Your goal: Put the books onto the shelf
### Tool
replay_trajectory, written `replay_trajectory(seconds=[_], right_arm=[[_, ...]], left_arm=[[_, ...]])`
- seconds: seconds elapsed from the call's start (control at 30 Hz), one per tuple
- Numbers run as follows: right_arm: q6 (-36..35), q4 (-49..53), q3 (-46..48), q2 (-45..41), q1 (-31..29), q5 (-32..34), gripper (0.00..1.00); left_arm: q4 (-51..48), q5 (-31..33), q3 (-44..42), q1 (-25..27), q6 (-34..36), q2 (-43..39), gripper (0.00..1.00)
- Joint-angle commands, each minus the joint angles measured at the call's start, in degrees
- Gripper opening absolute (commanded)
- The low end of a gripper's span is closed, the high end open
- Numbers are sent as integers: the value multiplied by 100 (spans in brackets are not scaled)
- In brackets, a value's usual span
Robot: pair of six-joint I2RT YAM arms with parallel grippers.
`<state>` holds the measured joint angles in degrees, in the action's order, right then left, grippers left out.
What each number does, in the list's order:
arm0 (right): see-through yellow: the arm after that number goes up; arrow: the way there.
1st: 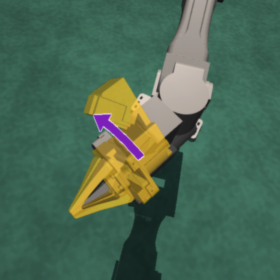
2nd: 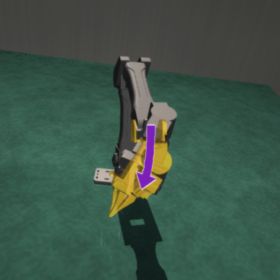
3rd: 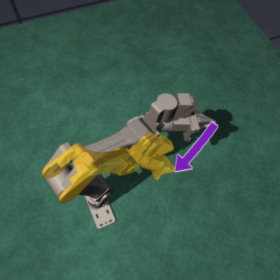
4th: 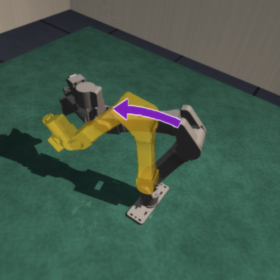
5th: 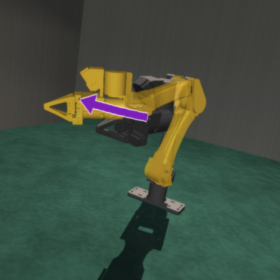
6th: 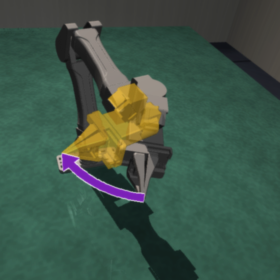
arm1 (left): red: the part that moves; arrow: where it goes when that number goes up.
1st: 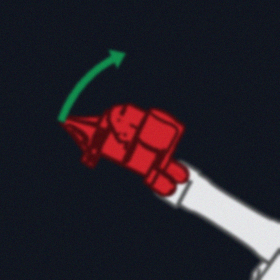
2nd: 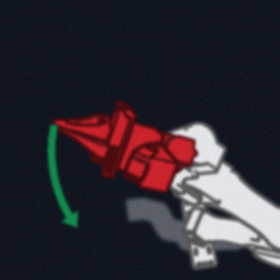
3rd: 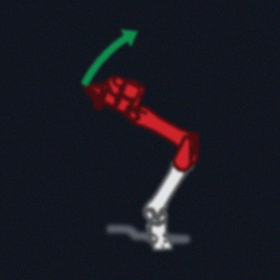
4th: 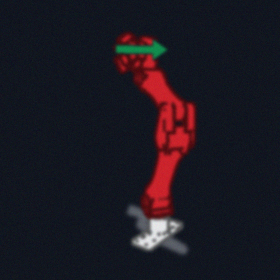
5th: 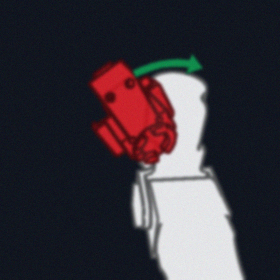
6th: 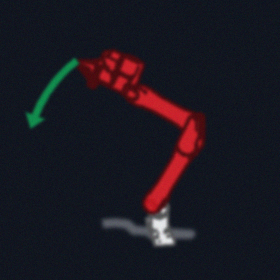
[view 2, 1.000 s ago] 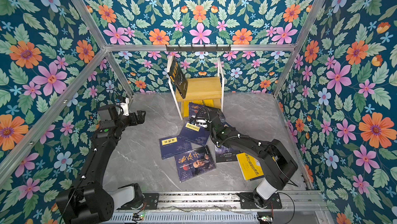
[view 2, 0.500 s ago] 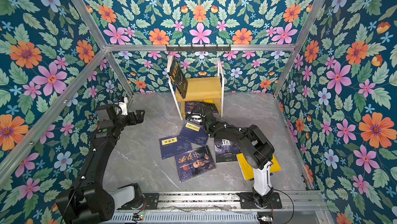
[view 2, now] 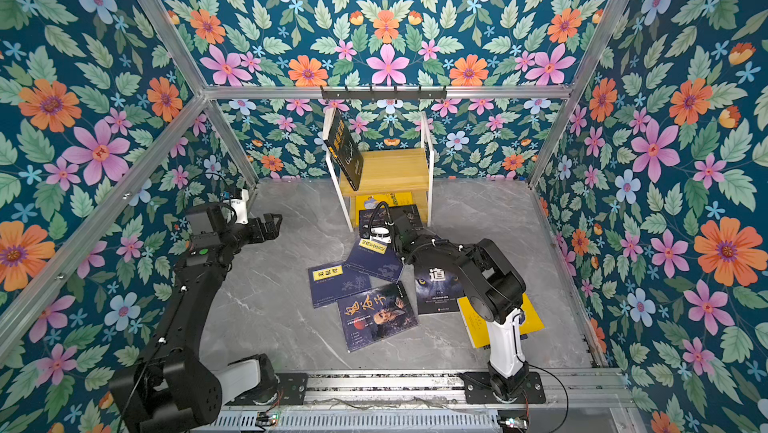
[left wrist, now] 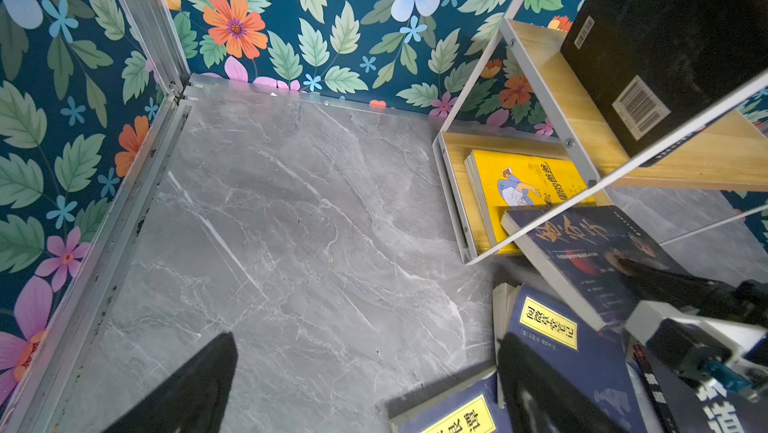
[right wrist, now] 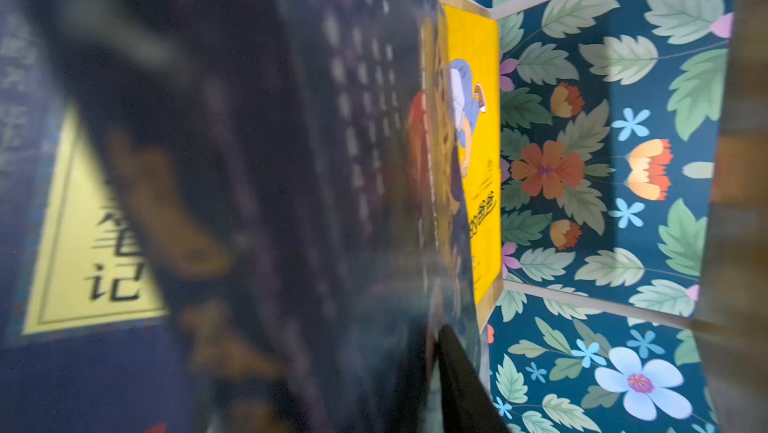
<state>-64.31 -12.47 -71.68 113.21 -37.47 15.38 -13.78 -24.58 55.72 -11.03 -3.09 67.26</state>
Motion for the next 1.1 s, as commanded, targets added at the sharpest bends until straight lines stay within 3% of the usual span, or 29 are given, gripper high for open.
replay_trajectory(seconds=[0.0,0.1,0.23,0.43,1.07], right_arm=[[201,398,-96,16,16,-202,32],[264,579,-206,35,21,-165,32],[232,594,-295,68,61,-200,15],[184,778,-707,263,165,-191,8],[-125,645,-1647,929,284,-354,8]], left_arm=[[128,-161,-59,-13,-136,-53,100],[132,-168,-47,-12,-178,-4,100],[213,-230,-122,-9,-222,-37,100],[226,-304,-96,-18,-322,24,100],[254,-460,-71,0,-542,126,100]])
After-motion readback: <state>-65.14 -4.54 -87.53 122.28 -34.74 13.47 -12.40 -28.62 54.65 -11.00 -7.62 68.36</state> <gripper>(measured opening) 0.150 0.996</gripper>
